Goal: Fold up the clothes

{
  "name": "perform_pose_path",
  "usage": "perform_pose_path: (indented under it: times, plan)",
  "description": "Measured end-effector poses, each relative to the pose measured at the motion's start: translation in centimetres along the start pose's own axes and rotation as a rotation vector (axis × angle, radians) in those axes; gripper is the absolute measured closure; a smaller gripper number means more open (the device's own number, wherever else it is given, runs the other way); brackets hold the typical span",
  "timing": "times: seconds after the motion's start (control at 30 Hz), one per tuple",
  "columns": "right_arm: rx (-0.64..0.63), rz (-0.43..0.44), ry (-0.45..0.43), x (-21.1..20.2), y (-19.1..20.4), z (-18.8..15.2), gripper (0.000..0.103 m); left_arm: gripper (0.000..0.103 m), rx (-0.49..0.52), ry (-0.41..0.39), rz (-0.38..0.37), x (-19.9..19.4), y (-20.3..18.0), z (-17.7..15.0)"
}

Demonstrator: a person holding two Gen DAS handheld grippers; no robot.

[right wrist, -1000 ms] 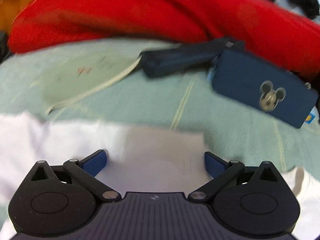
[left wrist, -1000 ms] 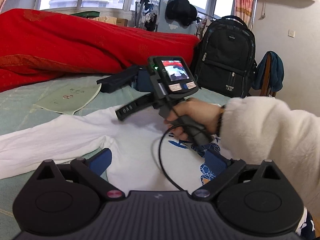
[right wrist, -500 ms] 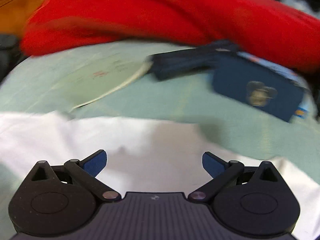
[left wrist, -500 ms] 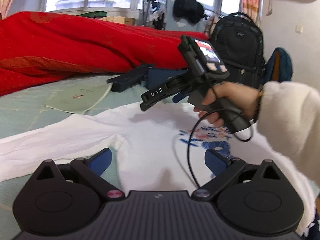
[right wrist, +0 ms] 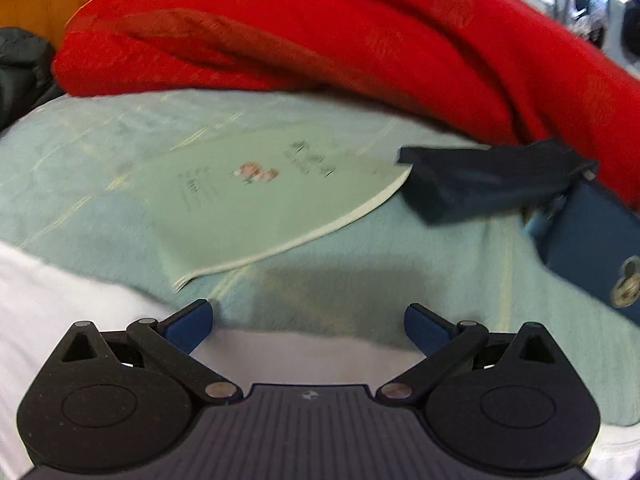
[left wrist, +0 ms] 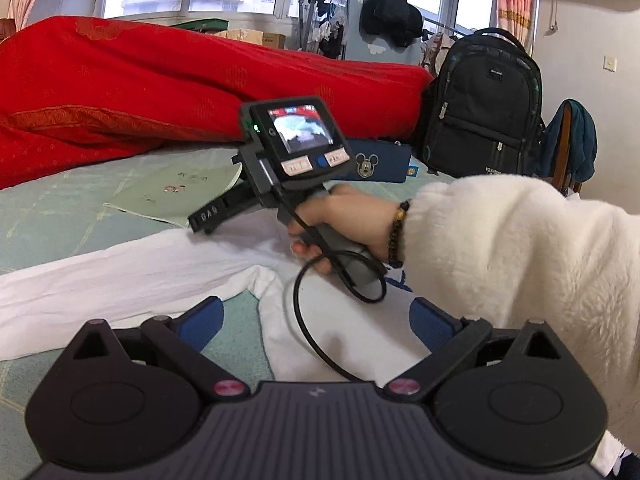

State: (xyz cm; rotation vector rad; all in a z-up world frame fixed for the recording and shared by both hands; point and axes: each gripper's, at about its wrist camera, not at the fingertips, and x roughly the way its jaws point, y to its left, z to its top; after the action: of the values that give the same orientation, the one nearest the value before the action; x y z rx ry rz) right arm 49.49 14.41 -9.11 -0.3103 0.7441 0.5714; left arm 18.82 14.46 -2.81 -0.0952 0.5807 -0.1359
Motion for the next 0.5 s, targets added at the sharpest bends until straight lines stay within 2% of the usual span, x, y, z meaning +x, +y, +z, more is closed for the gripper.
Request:
perform_pose_path:
  times: [0.17, 0.3, 0.37, 0.5]
  plan:
    - [-0.026, -0.014, -0.03, -4.1, -2.5, -1.0, 0.0, 0.004, 0.001, -0.006, -0.009, -0.3, -0.1, -0.1]
    - [-0.038, -0.055, 0.015, -6.7, -5.7, -3.2, 0.0, 0.004, 0.008, -0.008, -0.017, -0.3, -0.4, -0.1]
    - [-0.003, -0.04, 0.051, -7.5, -7.5, -4.5, 0.0, 0.004, 0.01, -0.002, -0.017, 0.0, -0.5, -0.1]
    - [0.077, -0.027, 0.118, -6.9, -10.0, -6.5, 0.0, 0.004, 0.017, 0.018, -0.008, 0.7, -0.8, -0.2]
